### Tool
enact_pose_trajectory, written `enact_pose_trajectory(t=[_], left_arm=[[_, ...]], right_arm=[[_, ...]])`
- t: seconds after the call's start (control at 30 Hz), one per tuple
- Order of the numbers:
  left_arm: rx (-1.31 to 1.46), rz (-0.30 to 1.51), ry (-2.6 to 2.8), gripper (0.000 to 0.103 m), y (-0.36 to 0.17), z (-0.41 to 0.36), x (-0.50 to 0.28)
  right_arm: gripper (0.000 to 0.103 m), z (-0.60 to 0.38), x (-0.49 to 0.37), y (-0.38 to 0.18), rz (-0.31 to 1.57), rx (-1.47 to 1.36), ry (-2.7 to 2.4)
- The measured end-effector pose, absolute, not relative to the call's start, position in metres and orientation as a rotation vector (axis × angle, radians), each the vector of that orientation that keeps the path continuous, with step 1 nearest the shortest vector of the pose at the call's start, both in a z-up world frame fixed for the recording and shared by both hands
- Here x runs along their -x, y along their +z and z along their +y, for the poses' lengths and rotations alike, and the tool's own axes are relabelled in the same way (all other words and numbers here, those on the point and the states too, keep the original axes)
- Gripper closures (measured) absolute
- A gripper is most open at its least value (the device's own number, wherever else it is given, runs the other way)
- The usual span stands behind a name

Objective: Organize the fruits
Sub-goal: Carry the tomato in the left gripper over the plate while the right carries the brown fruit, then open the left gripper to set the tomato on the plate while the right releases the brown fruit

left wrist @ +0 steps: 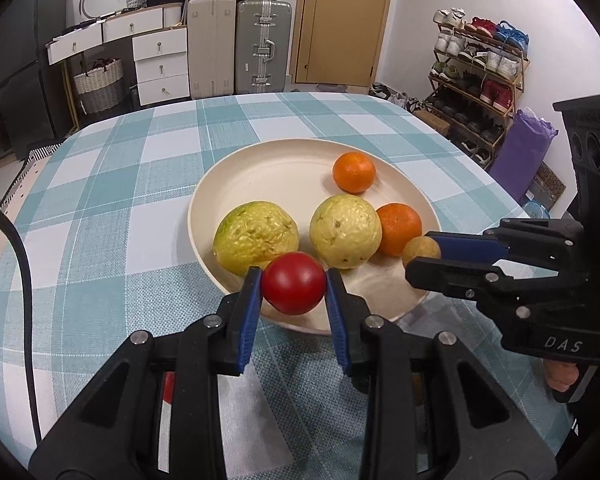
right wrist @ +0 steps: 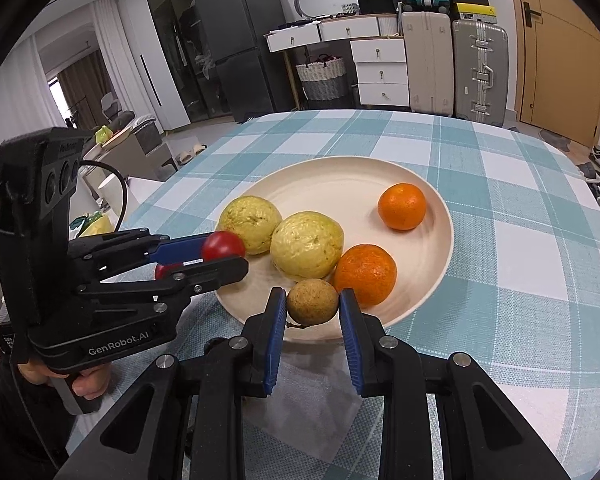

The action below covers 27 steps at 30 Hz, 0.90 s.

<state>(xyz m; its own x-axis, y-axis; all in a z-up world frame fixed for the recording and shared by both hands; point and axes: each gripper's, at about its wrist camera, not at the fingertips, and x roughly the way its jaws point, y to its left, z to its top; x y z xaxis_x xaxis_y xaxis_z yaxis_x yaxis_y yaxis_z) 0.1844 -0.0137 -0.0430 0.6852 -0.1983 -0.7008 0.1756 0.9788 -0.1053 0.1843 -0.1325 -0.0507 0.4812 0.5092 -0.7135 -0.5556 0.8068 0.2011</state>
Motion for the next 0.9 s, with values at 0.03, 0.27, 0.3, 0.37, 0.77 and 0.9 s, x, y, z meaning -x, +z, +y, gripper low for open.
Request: enact_pose_trajectory(t=[0.03,0.27,0.3,0.37,0.77,0.9], left_arm=[[0.029,0.791,-0.210,0.074,-0.044,-0.014,-0.186],[0.023,0.801,-0.210,0.074,-0.048,-0.014,-0.195],[0.020,0.803,-0.208,0.074,-0.048,-0.015,-0.196],[0.014,0.804,-0.205,0.074,-0.049,-0.015,-0.199],[0.018,0.809,-0.192,0.074,-0.052,-0.013,-0.208],[0.013,0.812,-0.188,0.074,-0.052,-0.014,-0.210]], right_arm=[[0.075,-0.132,-0.186,-0.052,0.852,0.063,0.652],[0.075,-0.131,-0.194,-0.058,0.871,0.066,0.638],[0.075,-0.132,-0.195,-0.058,0.869,0.069,0.633],[0.075,-0.132,-0.197,-0.059,0.872,0.069,0.631],[0.075,-0.133,-0.215,-0.063,0.853,0.122,0.550],[0.075,-0.131,-0.217,-0.063,0.845,0.137,0.535]])
